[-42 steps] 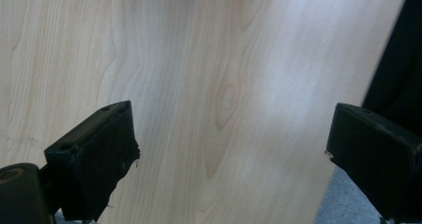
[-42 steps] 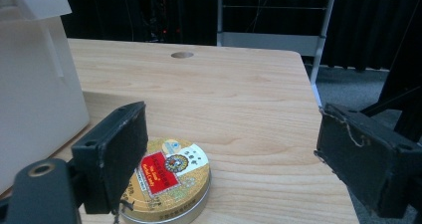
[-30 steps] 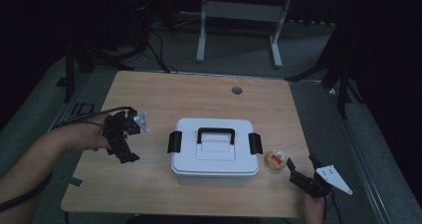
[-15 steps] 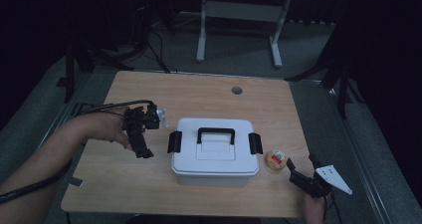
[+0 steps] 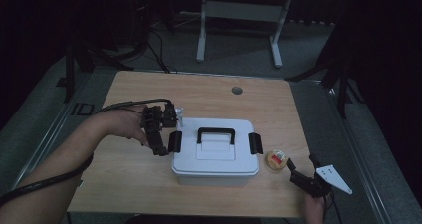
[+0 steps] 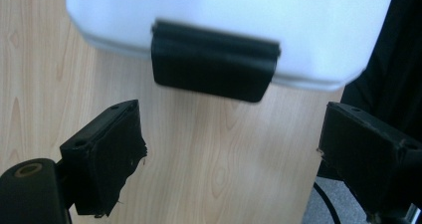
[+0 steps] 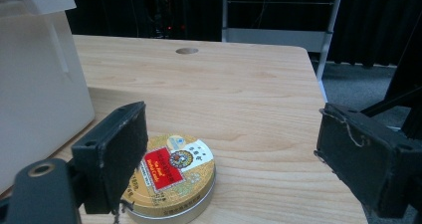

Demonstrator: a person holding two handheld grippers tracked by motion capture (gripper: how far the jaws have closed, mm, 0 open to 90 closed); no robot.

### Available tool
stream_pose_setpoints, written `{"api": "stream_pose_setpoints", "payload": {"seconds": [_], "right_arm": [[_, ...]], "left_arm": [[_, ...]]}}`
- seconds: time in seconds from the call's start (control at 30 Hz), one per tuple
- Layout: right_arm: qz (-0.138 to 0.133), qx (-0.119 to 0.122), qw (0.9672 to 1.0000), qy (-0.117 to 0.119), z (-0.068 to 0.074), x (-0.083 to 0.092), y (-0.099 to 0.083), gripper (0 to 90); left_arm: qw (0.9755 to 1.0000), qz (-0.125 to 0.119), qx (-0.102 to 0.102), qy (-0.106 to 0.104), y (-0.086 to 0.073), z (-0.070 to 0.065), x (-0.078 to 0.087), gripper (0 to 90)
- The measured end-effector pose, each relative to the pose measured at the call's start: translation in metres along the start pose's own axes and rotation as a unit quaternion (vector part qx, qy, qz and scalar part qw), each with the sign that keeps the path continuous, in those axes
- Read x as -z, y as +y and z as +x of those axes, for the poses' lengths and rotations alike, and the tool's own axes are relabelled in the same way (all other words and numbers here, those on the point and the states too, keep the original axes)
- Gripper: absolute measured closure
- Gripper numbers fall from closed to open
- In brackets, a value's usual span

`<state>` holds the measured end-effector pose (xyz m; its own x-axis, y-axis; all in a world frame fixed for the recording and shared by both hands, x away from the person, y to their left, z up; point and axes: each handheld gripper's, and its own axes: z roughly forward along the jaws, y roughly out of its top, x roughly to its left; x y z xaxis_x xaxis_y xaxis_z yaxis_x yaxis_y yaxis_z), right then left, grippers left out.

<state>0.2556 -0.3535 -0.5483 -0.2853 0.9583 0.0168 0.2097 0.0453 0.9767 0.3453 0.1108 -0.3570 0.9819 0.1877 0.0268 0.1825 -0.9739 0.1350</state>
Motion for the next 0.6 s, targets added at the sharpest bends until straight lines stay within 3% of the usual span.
{"api": "stream_pose_setpoints", "payload": {"seconds": [0.3,0.5,0.6], "right_arm": [[0.0,0.0,1.0,0.003,0.0,0.0,0.0,12.3],[0.001,0.0,1.0,0.005,0.0,0.0,0.0,12.3],[0.001,-0.002,1.0,0.006,-0.001,0.0,0.0,12.3]], "left_arm": [[0.9994,-0.008,-0.031,0.014,0.024,-0.001,-0.005,12.1],[0.999,-0.014,-0.042,0.011,0.037,-0.001,-0.009,13.5],[0.9986,-0.008,-0.049,0.015,0.043,-0.001,-0.012,13.6]]}}
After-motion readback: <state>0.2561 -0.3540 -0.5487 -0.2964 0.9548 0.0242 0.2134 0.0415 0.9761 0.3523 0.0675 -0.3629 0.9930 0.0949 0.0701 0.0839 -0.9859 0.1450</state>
